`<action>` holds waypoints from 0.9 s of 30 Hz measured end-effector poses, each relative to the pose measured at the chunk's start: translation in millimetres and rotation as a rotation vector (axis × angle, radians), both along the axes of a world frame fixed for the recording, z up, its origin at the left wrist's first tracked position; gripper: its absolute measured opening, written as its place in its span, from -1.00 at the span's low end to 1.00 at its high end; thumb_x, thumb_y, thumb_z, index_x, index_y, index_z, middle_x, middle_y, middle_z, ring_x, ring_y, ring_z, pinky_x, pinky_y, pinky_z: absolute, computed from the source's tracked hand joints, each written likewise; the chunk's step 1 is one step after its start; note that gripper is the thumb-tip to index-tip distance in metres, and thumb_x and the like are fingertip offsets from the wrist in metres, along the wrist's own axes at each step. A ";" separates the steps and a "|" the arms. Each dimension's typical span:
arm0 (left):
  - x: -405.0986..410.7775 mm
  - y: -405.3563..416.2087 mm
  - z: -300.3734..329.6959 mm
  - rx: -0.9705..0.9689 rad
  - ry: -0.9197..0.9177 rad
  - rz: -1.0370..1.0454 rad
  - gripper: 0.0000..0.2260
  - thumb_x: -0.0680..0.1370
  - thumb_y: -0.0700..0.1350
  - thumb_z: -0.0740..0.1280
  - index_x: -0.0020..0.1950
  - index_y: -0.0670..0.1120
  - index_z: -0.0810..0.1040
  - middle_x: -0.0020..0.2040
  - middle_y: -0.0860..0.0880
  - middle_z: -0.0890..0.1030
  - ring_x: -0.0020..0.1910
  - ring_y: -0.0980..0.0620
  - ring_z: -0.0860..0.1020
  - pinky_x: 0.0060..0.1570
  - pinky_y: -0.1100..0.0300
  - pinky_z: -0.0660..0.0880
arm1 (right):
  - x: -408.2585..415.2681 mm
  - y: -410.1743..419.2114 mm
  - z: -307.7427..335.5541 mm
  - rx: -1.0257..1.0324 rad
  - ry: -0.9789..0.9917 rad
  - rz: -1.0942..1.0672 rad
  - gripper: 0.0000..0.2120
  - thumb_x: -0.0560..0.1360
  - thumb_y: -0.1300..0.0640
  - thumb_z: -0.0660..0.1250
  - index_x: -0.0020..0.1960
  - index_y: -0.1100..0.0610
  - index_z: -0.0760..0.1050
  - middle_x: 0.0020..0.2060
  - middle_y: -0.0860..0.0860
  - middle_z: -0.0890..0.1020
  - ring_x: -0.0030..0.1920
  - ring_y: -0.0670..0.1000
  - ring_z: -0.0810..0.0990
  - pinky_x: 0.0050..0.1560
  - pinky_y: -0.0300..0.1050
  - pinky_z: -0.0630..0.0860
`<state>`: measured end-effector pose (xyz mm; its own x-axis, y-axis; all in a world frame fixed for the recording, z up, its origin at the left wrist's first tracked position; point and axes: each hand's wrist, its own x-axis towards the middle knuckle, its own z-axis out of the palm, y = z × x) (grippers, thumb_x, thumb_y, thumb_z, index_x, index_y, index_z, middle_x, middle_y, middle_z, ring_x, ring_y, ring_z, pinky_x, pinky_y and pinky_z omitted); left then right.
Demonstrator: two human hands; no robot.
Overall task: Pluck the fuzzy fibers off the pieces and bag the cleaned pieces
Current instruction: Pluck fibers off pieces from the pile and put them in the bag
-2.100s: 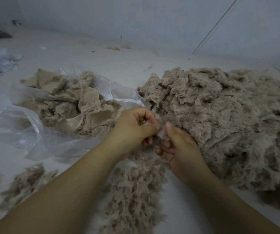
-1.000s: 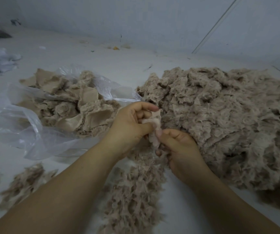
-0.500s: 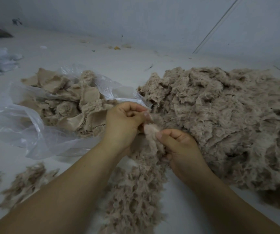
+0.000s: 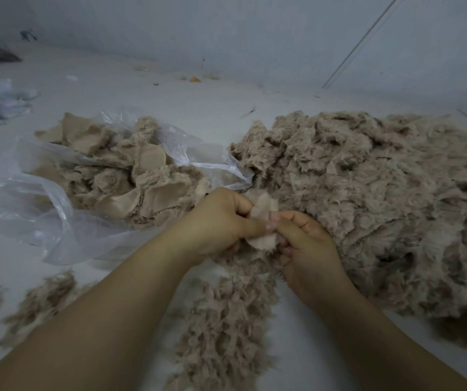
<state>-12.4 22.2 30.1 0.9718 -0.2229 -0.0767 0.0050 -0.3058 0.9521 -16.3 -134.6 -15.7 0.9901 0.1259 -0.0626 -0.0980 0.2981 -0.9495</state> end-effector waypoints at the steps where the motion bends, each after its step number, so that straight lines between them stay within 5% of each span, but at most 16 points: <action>1: 0.9 2.2 0.6 -0.038 0.030 -0.005 -0.72 0.48 -0.19 0.49 -0.44 -0.07 0.57 -0.50 -0.02 0.50 -0.53 0.04 0.41 -0.51 0.28 0.32 | -0.1 0.4 0.7 0.014 0.002 -0.006 -0.80 0.52 0.09 0.37 -0.24 0.15 0.56 -0.49 -0.02 0.39 -0.44 -0.07 0.35 -0.29 -0.13 0.44; 5: 2.0 9.0 3.8 -0.231 0.141 -0.021 -0.80 0.59 -0.23 0.33 -0.24 -0.16 0.59 -0.34 -0.16 0.57 -0.47 -0.01 0.49 -0.55 0.24 0.35 | 1.6 2.2 2.3 0.103 0.047 -0.028 -0.85 0.59 0.17 0.29 -0.02 0.28 0.50 -0.53 -0.03 0.35 -0.46 -0.08 0.38 -0.32 -0.20 0.53; 10: 1.2 -0.9 -3.4 -0.224 0.129 -0.068 -0.74 0.65 -0.11 0.25 -0.13 -0.23 0.58 -0.35 -0.20 0.56 -0.53 -0.06 0.45 -0.51 0.18 0.32 | -4.3 1.3 11.4 0.183 0.012 0.121 -0.79 0.48 0.12 0.34 -0.11 0.28 0.60 -0.37 0.17 0.65 -0.41 0.09 0.65 -0.39 -0.14 0.58; 17: -2.1 -1.8 -3.1 -0.323 0.180 -0.190 -0.76 0.39 -0.22 0.49 -0.01 -0.24 0.54 -0.35 -0.17 0.64 -0.56 0.00 0.53 -0.62 0.29 0.39 | -6.0 2.9 11.9 0.162 0.029 0.103 -0.65 0.52 0.13 0.31 0.05 0.45 0.53 -0.35 0.30 0.55 -0.41 0.19 0.57 -0.39 -0.08 0.56; 21: 2.9 19.4 4.7 -0.266 0.233 -0.354 -0.81 0.34 -0.28 0.50 -0.16 -0.29 0.53 -0.39 -0.22 0.63 -0.57 -0.02 0.56 -0.60 0.27 0.45 | -3.8 2.2 5.9 0.138 0.037 -0.018 -0.73 0.57 0.21 0.29 -0.29 0.15 0.58 -0.49 0.04 0.50 -0.42 0.01 0.55 -0.35 -0.12 0.58; 24: 3.9 37.4 9.6 -0.154 0.262 -0.519 -0.89 0.38 -0.31 0.51 -0.18 -0.26 0.60 -0.35 -0.23 0.65 -0.53 -0.06 0.60 -0.55 0.22 0.52 | 0.1 0.9 5.7 0.217 0.085 -0.047 -0.93 0.54 0.21 0.34 -0.05 0.21 0.58 -0.43 0.02 0.55 -0.43 -0.09 0.56 -0.33 -0.19 0.60; 27: 1.3 38.8 12.9 -0.021 0.193 -0.522 -0.78 0.42 -0.07 0.52 -0.10 -0.22 0.67 -0.17 -0.21 0.71 -0.51 -0.03 0.61 -0.48 0.21 0.55 | -0.8 1.2 6.3 0.159 0.013 0.038 -0.81 0.46 0.13 0.37 -0.01 0.23 0.60 -0.40 0.02 0.64 -0.36 -0.04 0.65 -0.30 -0.11 0.61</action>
